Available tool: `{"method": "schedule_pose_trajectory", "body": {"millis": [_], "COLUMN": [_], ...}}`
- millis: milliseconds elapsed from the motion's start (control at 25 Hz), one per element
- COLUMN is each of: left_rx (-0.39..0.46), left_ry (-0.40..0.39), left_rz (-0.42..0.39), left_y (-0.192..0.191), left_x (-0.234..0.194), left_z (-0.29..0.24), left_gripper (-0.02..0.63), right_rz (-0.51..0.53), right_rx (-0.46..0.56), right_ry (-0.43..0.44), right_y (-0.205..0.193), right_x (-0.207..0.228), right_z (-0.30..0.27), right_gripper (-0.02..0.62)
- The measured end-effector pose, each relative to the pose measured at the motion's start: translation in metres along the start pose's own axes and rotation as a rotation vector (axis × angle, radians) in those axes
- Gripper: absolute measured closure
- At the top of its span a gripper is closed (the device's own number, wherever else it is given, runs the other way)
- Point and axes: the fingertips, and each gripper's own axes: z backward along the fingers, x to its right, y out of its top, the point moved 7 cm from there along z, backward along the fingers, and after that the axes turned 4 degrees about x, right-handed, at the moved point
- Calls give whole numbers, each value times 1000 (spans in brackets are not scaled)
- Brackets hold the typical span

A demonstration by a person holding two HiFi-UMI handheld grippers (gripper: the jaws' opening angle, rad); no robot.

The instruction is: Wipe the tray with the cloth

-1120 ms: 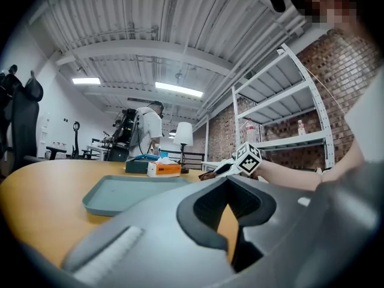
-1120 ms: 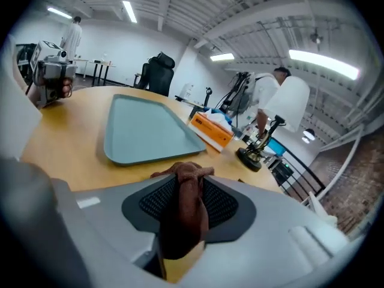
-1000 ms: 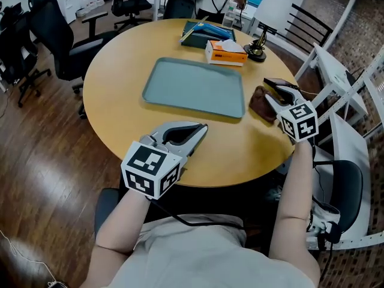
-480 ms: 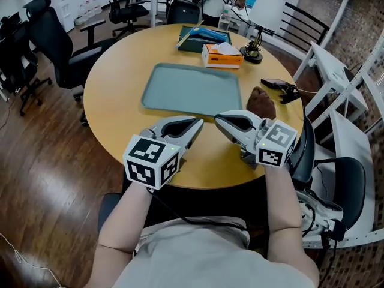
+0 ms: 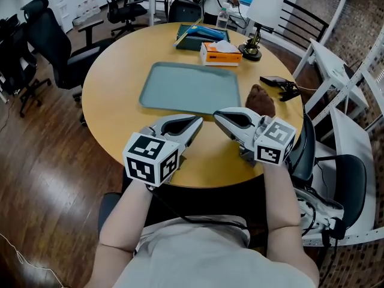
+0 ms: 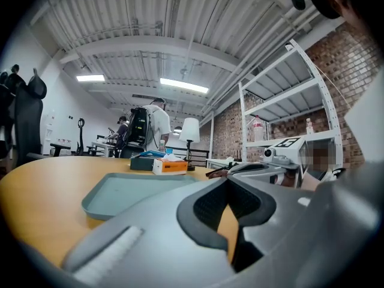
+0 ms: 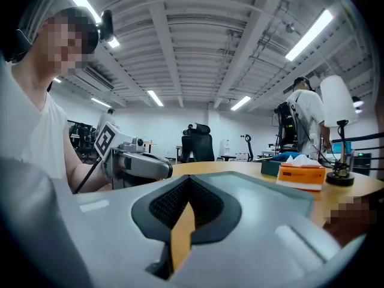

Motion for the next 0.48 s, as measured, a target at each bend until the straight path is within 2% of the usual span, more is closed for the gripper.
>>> {"method": "schedule_pose_trajectory", "body": {"millis": [480], "left_rx": [-1], "left_ry": [-3], "left_rz": [10], "left_y": [0], "left_x": [0], "left_z": [-1], "left_gripper": [606], "right_rz": [6], "right_rx": [-8], "right_ry": [0], "right_y": [-2], "right_x": [0], "right_z": [-2], "right_gripper": [595]}}
